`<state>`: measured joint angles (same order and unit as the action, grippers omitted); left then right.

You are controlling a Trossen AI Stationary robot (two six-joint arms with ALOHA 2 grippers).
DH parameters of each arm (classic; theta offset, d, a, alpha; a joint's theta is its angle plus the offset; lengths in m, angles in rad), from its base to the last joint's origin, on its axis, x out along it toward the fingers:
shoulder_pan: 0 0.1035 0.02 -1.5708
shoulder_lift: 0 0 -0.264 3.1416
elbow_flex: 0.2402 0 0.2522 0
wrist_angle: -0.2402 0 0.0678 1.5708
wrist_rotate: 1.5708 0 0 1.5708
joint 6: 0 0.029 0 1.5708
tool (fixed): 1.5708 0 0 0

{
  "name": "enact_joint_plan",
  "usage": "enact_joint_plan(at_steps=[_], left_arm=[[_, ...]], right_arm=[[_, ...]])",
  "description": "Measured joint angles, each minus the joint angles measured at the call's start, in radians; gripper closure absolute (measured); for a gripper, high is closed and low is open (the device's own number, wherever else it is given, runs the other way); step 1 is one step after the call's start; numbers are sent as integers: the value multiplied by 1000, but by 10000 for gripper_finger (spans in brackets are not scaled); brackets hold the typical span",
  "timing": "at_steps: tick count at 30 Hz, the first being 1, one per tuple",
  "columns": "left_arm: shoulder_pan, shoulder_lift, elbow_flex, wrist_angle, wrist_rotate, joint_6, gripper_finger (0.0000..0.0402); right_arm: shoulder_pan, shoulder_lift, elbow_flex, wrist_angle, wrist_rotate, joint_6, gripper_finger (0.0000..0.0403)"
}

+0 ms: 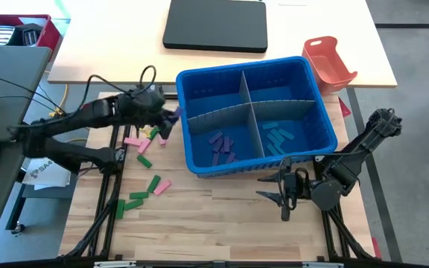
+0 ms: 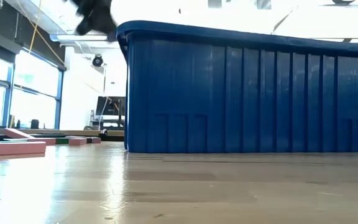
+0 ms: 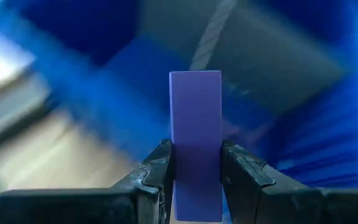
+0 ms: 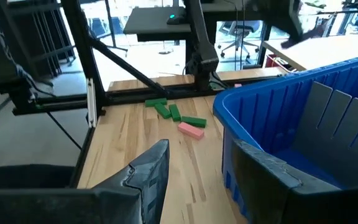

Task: Sort blocks
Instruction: Put the purple block into the blue bin with the other purple block

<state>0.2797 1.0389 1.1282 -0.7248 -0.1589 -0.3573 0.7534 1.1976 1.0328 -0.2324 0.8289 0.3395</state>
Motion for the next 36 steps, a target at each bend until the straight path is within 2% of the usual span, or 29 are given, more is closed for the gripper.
enact_joint_plan(at_steps=[3,6,11,16,19,21,36], left_arm=[[-107,128,182,-17,-10,120,311],[-165,301,372,-74,6,326,311],[-143,580,637,-201,216,742,311],[-79,796,794,-290,234,1086,311],[-54,889,830,-353,241,1270,311],[-46,936,832,-365,243,1339,311],[-67,1151,834,-378,227,1551,311]], right_arm=[[0,0,0,10,0,0,234],[0,0,0,13,0,0,234],[0,0,0,12,-29,23,234],[0,0,0,11,-78,28,234],[0,0,0,4,-96,30,234],[0,0,0,-8,-101,38,234],[0,0,0,-87,-46,100,234]])
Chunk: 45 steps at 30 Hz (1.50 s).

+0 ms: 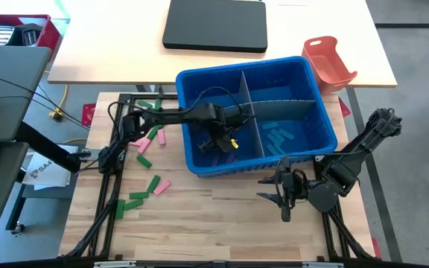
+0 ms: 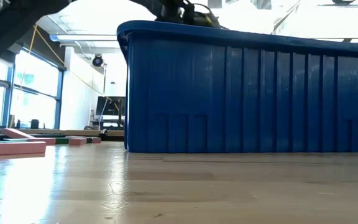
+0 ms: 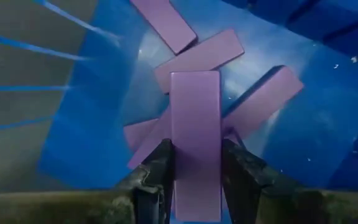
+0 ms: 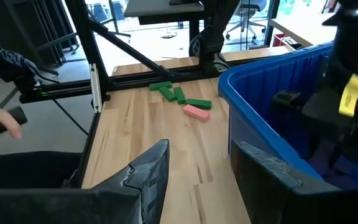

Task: Sort blocks
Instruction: Put the purple block into the blue bin with the other purple block, then put the pink block into the blue bin

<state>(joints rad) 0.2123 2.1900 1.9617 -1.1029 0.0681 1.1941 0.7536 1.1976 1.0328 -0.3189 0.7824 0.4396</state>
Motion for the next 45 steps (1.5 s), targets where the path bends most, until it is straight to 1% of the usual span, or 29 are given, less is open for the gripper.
enact_joint_plan(at_steps=[9,14,17,21,26,28,30,40,42,45], left_arm=[[2,107,0,1,-9,16,311],[-4,130,5,11,-45,16,309],[-5,133,4,18,-53,-4,279],[-5,141,0,26,-60,-100,231],[-5,141,0,18,-63,-165,197],[-6,133,-1,14,-81,-190,189],[-6,123,14,-24,-105,-223,185],[-12,38,230,-243,-109,-497,187],[-17,-4,247,-273,-96,-547,191],[-18,-85,238,-305,-6,-613,199]], right_arm=[[0,0,0,2,1,16,234],[0,0,0,2,3,32,234],[0,0,0,2,11,32,234],[0,0,0,1,28,31,234],[0,0,0,1,28,32,234],[0,0,0,1,28,31,234],[0,0,0,1,28,31,234],[-1,0,0,-11,34,24,234],[-1,0,0,-14,34,24,234],[-1,0,0,-14,35,26,234]])
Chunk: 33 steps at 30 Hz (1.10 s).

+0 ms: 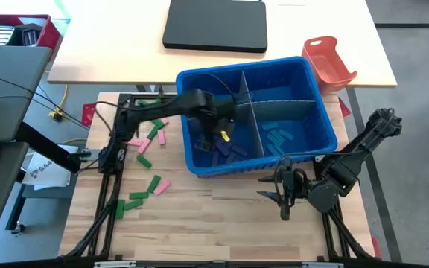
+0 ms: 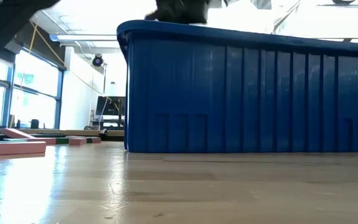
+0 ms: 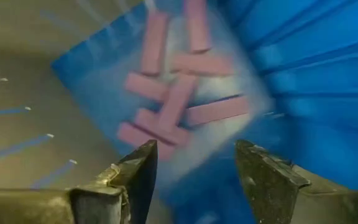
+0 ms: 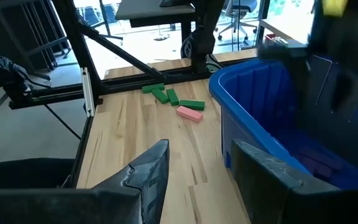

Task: Sort blocks
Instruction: Put the pink block into the blue bin

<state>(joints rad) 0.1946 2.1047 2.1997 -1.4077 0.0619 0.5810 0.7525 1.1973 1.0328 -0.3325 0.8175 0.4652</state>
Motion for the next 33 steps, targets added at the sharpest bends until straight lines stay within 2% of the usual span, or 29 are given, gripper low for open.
enact_joint_plan(at_steps=[4,10,12,17,20,23,28,33], left_arm=[[-18,-126,-51,-57,77,-100,217],[-146,-417,-264,-19,71,-312,259],[-220,-528,-359,34,15,-431,273],[-457,-776,-605,172,-220,-785,298],[-599,-886,-751,250,-368,-1001,307],[-719,-958,-882,285,-452,-1213,311],[-854,-994,-1080,319,-465,-1580,312],[-942,-975,-1247,381,-427,-1832,312]], right_arm=[[0,13,0,0,27,0,234],[-2,72,0,0,125,-2,234],[-4,93,0,1,141,-4,234],[-35,142,0,69,136,-106,234],[-71,154,0,167,78,-204,234],[-113,158,0,255,-26,-297,234],[-184,158,0,322,-195,-401,234],[-241,162,0,324,-266,-422,234]])
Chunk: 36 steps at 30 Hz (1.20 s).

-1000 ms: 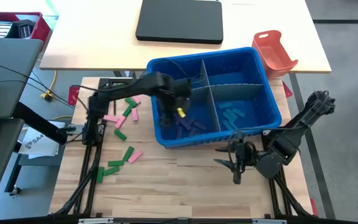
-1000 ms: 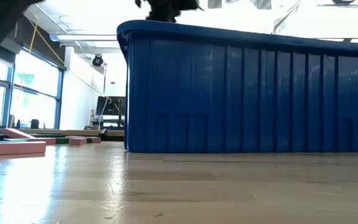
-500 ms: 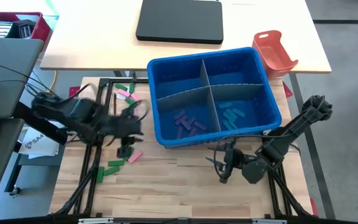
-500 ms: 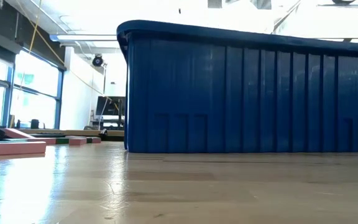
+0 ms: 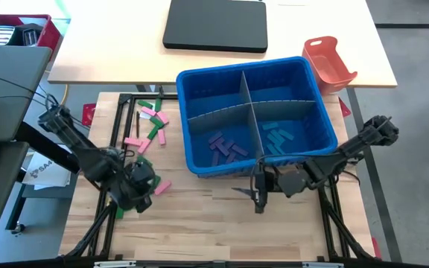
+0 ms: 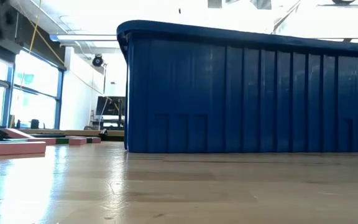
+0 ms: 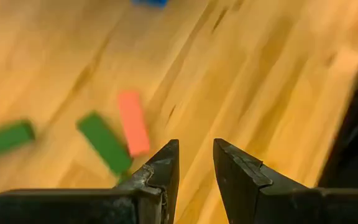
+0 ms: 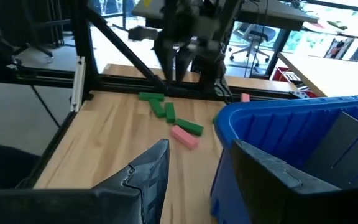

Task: Sort blocks
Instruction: Put the pink block into the blue bin

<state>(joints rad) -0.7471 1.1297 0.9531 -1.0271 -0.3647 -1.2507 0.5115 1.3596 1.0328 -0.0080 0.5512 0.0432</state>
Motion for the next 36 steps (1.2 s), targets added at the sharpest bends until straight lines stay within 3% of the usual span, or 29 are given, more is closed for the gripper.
enact_joint_plan(at_steps=[7,11,15,22,25,29,36], left_arm=[[-40,18,-154,1,15,-140,312],[-37,18,-208,1,-3,-170,312],[-38,18,-215,3,-59,-157,312],[-98,17,-215,-26,-190,-76,312],[-122,17,-215,-31,-210,-80,312],[-141,17,-215,-16,-214,-106,312],[-176,18,-215,-15,-254,-159,312]], right_arm=[[-87,3,0,15,-16,-68,234],[-165,4,0,58,-181,-81,234],[-261,30,0,93,-373,17,234],[-343,179,75,160,-539,78,234],[-344,258,200,58,-570,27,234],[-340,372,419,-241,-568,-78,234],[-366,543,736,-655,-534,-34,227]])
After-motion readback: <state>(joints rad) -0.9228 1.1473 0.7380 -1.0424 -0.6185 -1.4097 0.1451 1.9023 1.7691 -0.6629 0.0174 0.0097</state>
